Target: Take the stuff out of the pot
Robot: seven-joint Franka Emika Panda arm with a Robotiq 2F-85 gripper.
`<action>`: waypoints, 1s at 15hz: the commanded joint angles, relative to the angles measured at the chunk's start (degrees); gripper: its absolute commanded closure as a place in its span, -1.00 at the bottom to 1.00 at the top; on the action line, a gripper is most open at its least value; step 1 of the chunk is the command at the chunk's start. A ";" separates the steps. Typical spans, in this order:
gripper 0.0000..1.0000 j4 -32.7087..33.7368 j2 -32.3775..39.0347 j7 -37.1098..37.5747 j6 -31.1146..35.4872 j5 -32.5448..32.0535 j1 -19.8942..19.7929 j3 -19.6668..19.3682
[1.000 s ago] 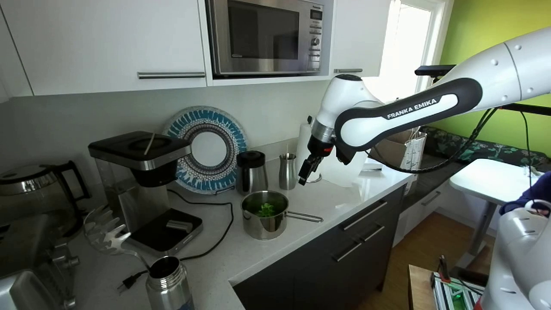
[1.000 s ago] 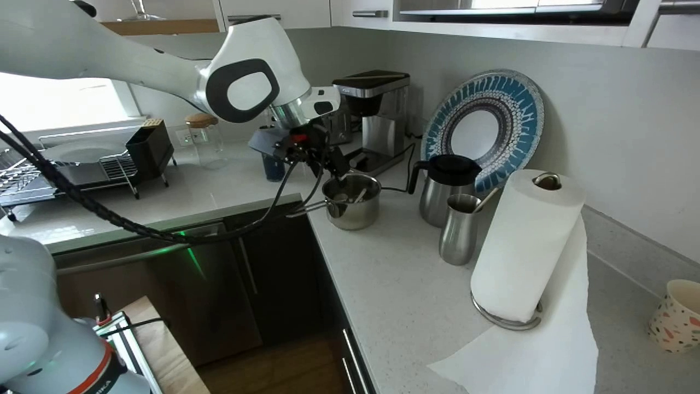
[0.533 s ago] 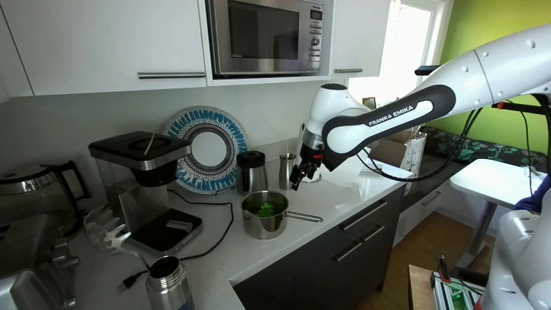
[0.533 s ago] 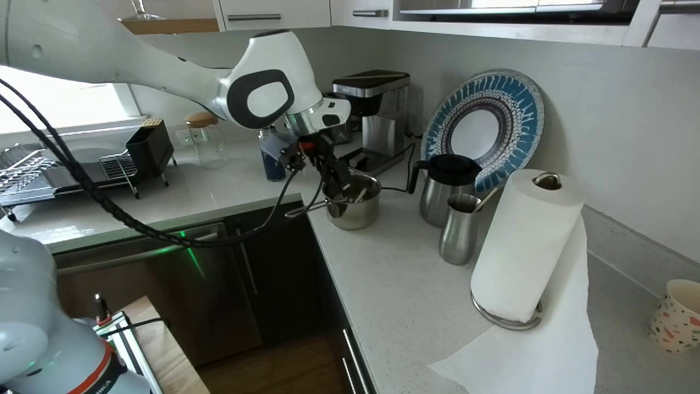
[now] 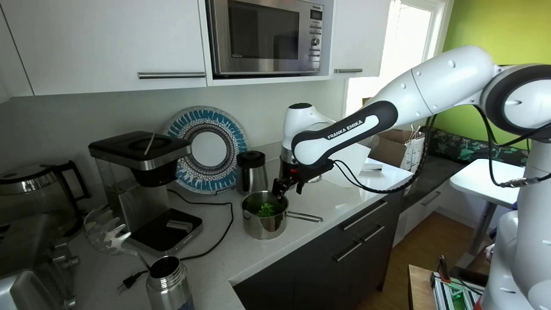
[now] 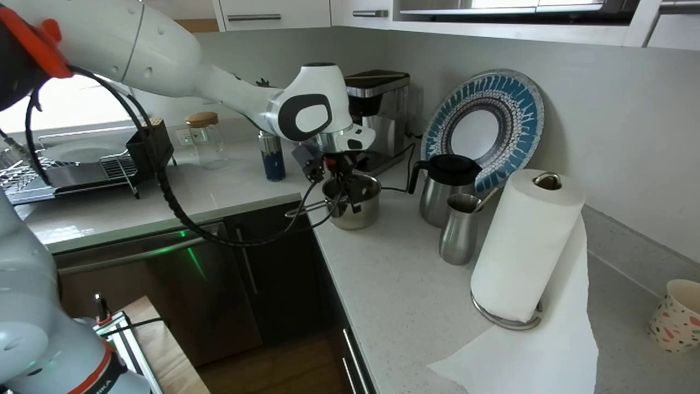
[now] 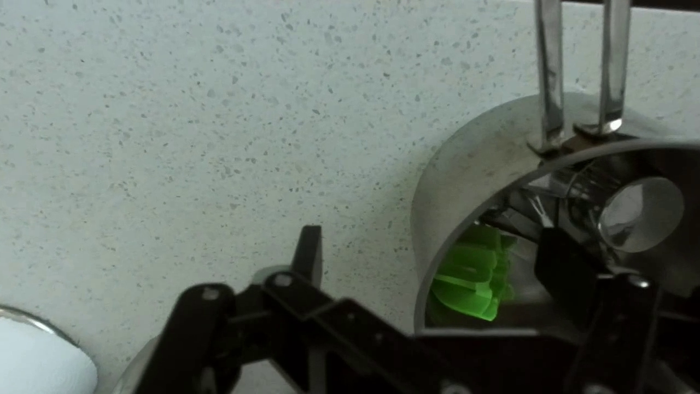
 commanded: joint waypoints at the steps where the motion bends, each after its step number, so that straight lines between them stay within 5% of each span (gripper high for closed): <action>1: -0.99 6.70 6.39 -3.03 -4.20 7.74 -0.32 -0.54; 3: -0.88 8.94 8.44 -4.58 -5.59 11.32 -0.51 -0.39; 4: -0.58 9.79 9.38 -4.34 -5.85 11.55 -0.26 -0.40; 15: 0.99 12.02 11.45 -7.65 -6.36 3.48 0.34 -1.66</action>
